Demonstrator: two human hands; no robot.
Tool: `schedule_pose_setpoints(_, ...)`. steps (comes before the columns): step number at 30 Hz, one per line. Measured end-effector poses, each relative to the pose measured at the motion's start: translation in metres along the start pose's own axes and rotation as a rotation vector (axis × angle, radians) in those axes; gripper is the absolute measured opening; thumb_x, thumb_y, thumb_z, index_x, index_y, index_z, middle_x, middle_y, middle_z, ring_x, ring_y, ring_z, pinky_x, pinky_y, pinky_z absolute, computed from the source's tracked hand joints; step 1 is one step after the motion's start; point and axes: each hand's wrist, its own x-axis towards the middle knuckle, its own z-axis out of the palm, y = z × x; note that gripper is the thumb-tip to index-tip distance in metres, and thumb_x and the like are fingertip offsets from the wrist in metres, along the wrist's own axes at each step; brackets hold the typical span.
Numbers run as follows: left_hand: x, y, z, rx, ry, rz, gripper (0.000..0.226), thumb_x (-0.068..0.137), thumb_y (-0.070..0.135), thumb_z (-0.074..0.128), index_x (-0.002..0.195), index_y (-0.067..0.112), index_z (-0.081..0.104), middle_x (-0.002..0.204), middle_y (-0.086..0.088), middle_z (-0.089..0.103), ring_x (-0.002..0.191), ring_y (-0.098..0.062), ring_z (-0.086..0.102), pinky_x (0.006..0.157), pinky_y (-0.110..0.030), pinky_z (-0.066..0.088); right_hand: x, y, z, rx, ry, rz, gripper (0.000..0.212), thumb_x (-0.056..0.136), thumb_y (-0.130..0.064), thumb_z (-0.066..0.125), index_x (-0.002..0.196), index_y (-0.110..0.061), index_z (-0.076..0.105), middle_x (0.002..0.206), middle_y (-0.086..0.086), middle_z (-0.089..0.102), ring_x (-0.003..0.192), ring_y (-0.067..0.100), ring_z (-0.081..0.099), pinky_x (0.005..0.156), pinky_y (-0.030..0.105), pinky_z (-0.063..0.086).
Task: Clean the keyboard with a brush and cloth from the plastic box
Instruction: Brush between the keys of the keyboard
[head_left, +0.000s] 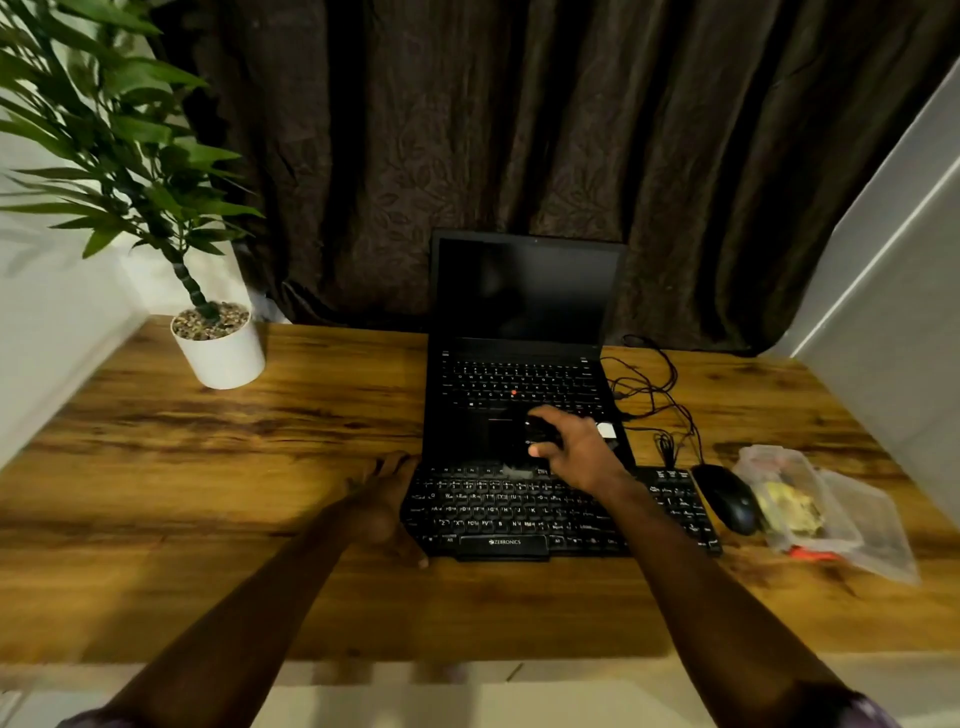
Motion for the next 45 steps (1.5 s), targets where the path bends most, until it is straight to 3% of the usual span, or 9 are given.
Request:
schedule_pose_setpoints(8,-0.001,0.0,0.0,-0.031,0.012,-0.001,0.16,0.023,0.072,0.085,0.155,0.032,0.004,0.16,0.003,0.006,0.149,-0.036,0.002,0.108,-0.071,0.018,0.004,-0.006,0.003,-0.014,-0.03,-0.01,0.043,0.091,-0.009,0.067,0.126,-0.032,0.057,0.115,0.008,0.065,0.1,0.022,0.067,0.082,0.037,0.062)
schedule_pose_setpoints(13,-0.002,-0.001,0.001,-0.022,0.048,0.012,0.155,0.029,0.067,0.09,0.155,0.031,0.007,0.158,0.003,0.011,0.148,-0.032,0.007,0.108,-0.068,0.022,0.012,-0.02,0.018,0.035,-0.026,-0.037,0.043,0.091,-0.006,0.068,0.129,-0.023,0.059,0.115,0.009,0.066,0.095,0.019,0.068,0.068,0.021,0.059)
schedule_pose_setpoints(18,-0.002,-0.002,0.0,-0.028,0.044,0.016,0.162,0.015,0.08,0.076,0.154,0.033,0.008,0.156,0.004,0.013,0.147,-0.033,0.01,0.108,-0.069,0.023,0.01,-0.002,0.009,-0.018,-0.017,0.014,0.046,0.091,-0.009,0.068,0.129,-0.032,0.056,0.115,0.006,0.065,0.093,0.018,0.068,0.071,0.029,0.062)
schedule_pose_setpoints(22,-0.001,0.0,0.0,-0.032,0.05,0.0,0.152,0.033,0.061,0.093,0.155,0.034,0.006,0.159,0.005,0.01,0.149,-0.033,0.007,0.109,-0.069,0.021,0.013,-0.002,0.009,-0.085,-0.002,0.016,0.045,0.091,-0.011,0.068,0.127,-0.034,0.056,0.109,0.006,0.064,0.09,0.017,0.066,0.073,0.032,0.062)
schedule_pose_setpoints(26,-0.003,0.002,-0.002,-0.037,0.027,0.001,0.163,0.018,0.076,0.08,0.156,0.034,0.003,0.161,0.002,0.006,0.15,-0.036,0.001,0.11,-0.073,0.017,0.018,-0.021,0.029,-0.036,-0.049,-0.029,0.046,0.09,-0.013,0.068,0.116,-0.048,0.055,0.111,0.008,0.06,0.092,0.021,0.066,0.071,0.037,0.064)
schedule_pose_setpoints(28,-0.003,0.001,-0.002,-0.044,0.04,0.013,0.158,0.027,0.066,0.09,0.156,0.034,0.003,0.162,0.002,0.005,0.15,-0.036,0.0,0.109,-0.073,0.016,0.019,-0.025,0.038,0.003,-0.044,-0.038,0.047,0.088,-0.016,0.068,0.114,-0.052,0.055,0.114,0.01,0.061,0.096,0.026,0.066,0.076,0.043,0.063)
schedule_pose_setpoints(35,-0.006,0.003,-0.004,-0.058,0.05,0.013,0.151,0.035,0.056,0.095,0.155,0.033,0.007,0.159,0.005,0.011,0.149,-0.032,0.006,0.109,-0.071,0.018,0.015,-0.005,0.014,-0.018,-0.029,0.025,0.043,0.089,-0.006,0.069,0.123,-0.031,0.06,0.109,0.005,0.066,0.095,0.018,0.068,0.078,0.037,0.063)
schedule_pose_setpoints(42,-0.007,0.007,-0.005,-0.066,0.04,0.009,0.151,0.037,0.053,0.096,0.156,0.032,0.006,0.161,0.003,0.008,0.15,-0.032,0.005,0.109,-0.072,0.017,0.018,-0.013,0.024,-0.026,-0.05,-0.008,0.048,0.087,-0.011,0.07,0.116,-0.047,0.056,0.112,0.008,0.062,0.095,0.02,0.067,0.074,0.037,0.064)
schedule_pose_setpoints(45,-0.009,0.008,-0.007,-0.078,0.019,0.007,0.16,0.021,0.065,0.087,0.156,0.034,0.005,0.161,0.004,0.007,0.15,-0.034,0.004,0.109,-0.073,0.016,0.018,-0.02,0.033,0.012,-0.056,-0.025,0.048,0.088,-0.011,0.068,0.114,-0.049,0.056,0.112,0.009,0.062,0.094,0.021,0.067,0.072,0.036,0.064)
